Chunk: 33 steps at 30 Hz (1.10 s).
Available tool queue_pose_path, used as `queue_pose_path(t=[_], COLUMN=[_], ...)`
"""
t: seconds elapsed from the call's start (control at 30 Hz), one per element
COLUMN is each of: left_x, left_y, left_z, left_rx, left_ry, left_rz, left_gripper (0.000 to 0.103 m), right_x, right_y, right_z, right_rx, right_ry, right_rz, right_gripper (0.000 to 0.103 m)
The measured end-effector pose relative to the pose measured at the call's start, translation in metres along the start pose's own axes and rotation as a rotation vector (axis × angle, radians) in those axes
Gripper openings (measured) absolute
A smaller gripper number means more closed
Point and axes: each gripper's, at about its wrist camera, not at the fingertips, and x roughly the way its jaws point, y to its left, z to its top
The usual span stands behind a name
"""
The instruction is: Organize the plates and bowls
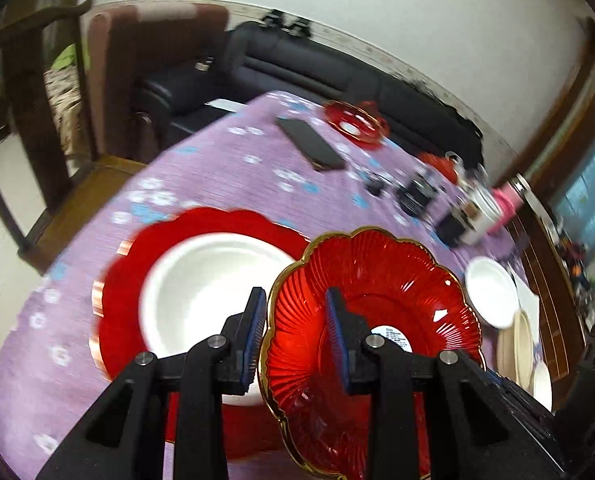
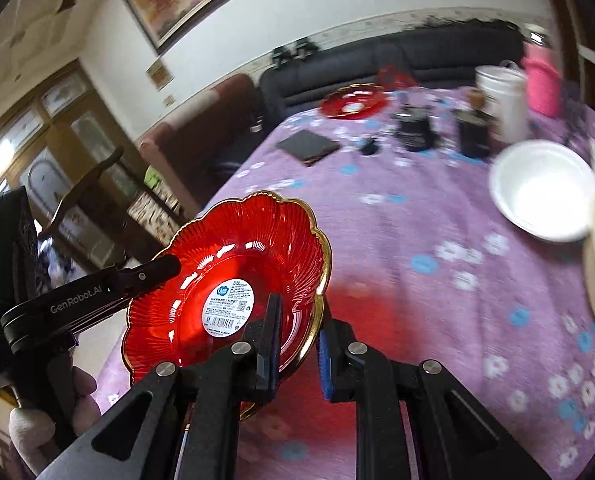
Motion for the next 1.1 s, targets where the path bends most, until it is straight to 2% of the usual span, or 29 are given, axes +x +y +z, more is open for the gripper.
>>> queue_pose_path(t=[0.17, 0.33, 0.63, 0.73, 0.8, 0.9, 0.93, 0.97, 1.03, 1.1], left_x=[0.003, 0.016, 0.031, 0.032, 0.029, 0.02, 0.018, 0.016, 0.01, 0.003], left_y=[0.043, 0.074, 0.085, 0.085, 0.083, 0.079, 0.078, 0.077, 0.076, 0.076], left_z=[0.011, 0.017, 0.016, 0.017, 0.017, 0.019, 0.019, 0.019, 0.02, 0.019], left_rx=[-0.058, -0.094, -0.106, -0.112, -0.106, -0.095, -0.091, -0.088, -0.089, -0.09], left_ry=[-0.008, 0.011, 0.034, 0.024, 0.009, -0.016, -0.022, -0.028, -0.039, -0.047], left_rz=[0.038, 0.062, 0.071, 0.081, 0.097, 0.108, 0.111, 0.113, 0.113, 0.111], left_gripper=[0.029, 0.029, 0.03, 0.041, 0.056, 0.061, 0.062, 0.064, 0.066, 0.066], right_x=[0.036, 0.067, 0.09, 0.091, 0.091, 0.088, 0.087, 0.085, 0.081, 0.072], right_y=[0.038, 0.053, 0.055, 0.059, 0.064, 0.068, 0.068, 0.068, 0.066, 0.065], right_z=[0.009, 0.01, 0.006, 0.006, 0.006, 0.005, 0.005, 0.006, 0.006, 0.007], right_rx=[-0.07, -0.096, -0.11, -0.135, -0.157, -0.17, -0.17, -0.167, -0.158, -0.161], right_ry=[0.04, 0.082, 0.13, 0.128, 0.112, 0.081, 0.074, 0.068, 0.047, 0.014], right_rz=[-0.003, -0.015, -0.053, -0.066, -0.084, -0.101, -0.104, -0.104, -0.105, -0.122], right_gripper=[0.017, 0.017, 0.018, 0.018, 0.018, 0.019, 0.025, 0.036, 0.05, 0.054])
